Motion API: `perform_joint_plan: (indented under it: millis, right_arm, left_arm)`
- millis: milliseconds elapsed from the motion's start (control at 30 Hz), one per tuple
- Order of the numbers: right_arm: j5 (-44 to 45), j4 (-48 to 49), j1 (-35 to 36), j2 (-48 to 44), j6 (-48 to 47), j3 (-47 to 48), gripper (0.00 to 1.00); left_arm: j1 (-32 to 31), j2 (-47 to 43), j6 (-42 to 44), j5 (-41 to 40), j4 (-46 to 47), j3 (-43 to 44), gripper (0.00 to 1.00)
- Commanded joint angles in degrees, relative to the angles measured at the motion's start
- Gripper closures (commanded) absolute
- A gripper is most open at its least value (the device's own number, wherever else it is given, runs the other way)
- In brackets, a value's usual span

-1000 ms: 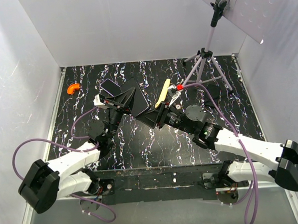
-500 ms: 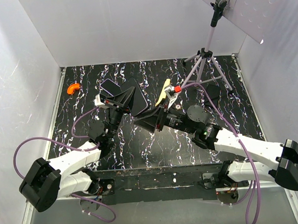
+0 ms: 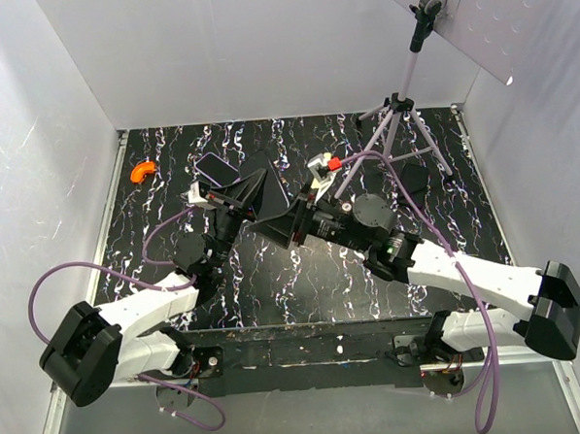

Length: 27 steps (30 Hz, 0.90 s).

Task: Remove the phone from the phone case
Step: Remove the phone case from the phone.

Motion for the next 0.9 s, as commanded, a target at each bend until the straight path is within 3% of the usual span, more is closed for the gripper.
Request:
perform_joint_plan:
  millis: [0, 167, 333, 400, 533, 667, 767, 867]
  right_arm:
    - [3.94, -0.25, 2.52, 0.63, -2.73, 2.79, 0.46]
    - [14.13, -3.42, 3.75, 0.46, -2.82, 1.91, 0.62]
    - [18.79, -7.47, 3.58, -0.5, -11.92, 0.6, 0.97]
    - [19.94, -8.17, 2.8, -1.56, -17.99, -1.77, 0.99]
    - [13.73, -12.39, -2.29, -2.35, -26.71, -5.11, 0.99]
    - [4.94, -8.89, -9.41, -2.62, -23.48, -10.56, 0.99]
    - [-3.05, -5.89, -9.79, -1.83, -21.97, -13.38, 0.99]
    - [4.89, -10.71, -8.2, -1.91, -25.05, -12.86, 0.99]
  left_arm:
    - [-0.31, -2.54, 0.83, 0.31, 2.91, 2.61, 1.0]
    - [-0.4, -4.12, 1.53, 0.58, 1.24, 2.35, 1.0]
    - [-0.4, -7.72, -0.66, 3.29, -3.14, 3.05, 1.0]
    - [-0.31, -10.0, -1.45, 6.45, -7.18, 4.01, 1.0]
    - [-0.49, -14.48, -1.54, 9.62, -10.19, 3.93, 1.0]
    - [-0.49, -17.92, -1.37, 8.67, -8.44, 2.35, 1.0]
    - [-0.4, -16.36, -3.89, 9.53, -5.46, 4.26, 1.0]
    - [-0.49, -14.59, -5.32, 12.7, -6.31, 7.35, 1.0]
